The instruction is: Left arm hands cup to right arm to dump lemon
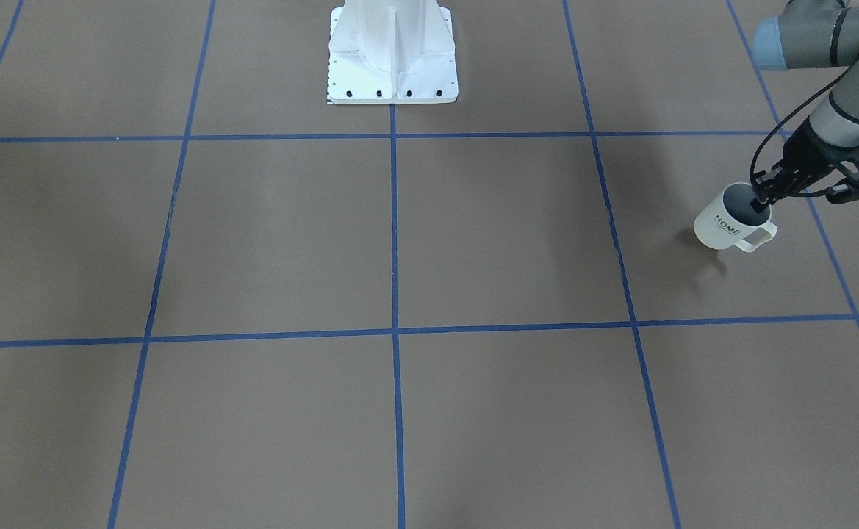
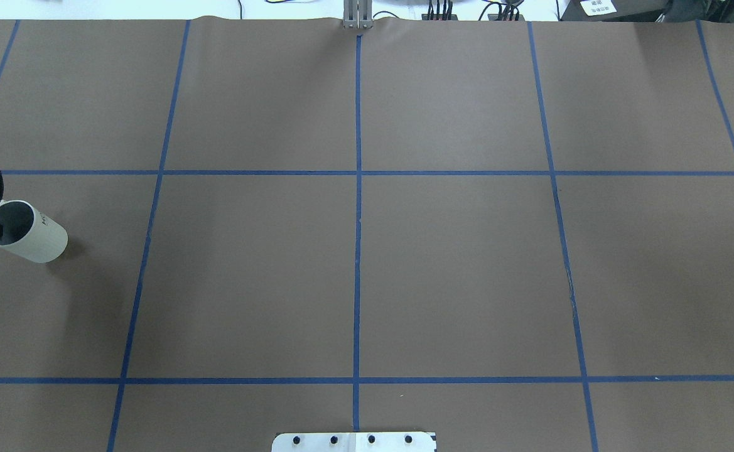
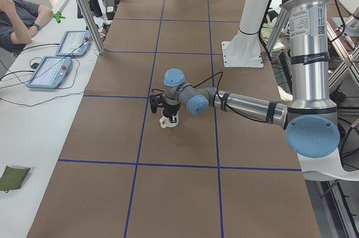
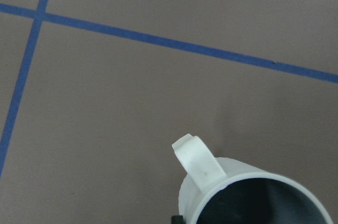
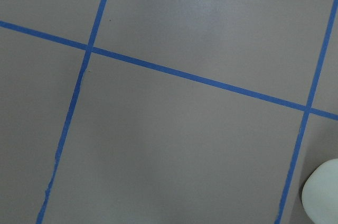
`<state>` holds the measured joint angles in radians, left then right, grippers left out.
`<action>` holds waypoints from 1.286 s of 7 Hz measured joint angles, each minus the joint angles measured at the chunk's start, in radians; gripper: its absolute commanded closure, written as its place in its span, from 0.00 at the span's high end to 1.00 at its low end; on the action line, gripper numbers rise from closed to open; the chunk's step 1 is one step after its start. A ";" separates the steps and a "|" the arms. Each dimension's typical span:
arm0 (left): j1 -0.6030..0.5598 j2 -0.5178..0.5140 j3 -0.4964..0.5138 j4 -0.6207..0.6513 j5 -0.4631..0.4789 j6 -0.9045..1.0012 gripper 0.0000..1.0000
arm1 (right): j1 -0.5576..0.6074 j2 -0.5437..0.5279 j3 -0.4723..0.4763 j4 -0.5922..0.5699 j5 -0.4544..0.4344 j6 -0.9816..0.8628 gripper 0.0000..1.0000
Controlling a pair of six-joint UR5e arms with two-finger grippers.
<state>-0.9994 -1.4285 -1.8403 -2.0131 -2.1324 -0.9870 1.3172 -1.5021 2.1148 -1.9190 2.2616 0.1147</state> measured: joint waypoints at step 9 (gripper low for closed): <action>-0.203 -0.168 0.007 0.326 -0.019 0.633 1.00 | 0.139 -0.064 -0.115 0.000 0.086 -0.145 1.00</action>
<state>-1.2022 -1.5965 -1.8329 -1.6870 -2.1514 -0.3536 1.4559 -1.5661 1.9995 -1.9190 2.3480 -0.0304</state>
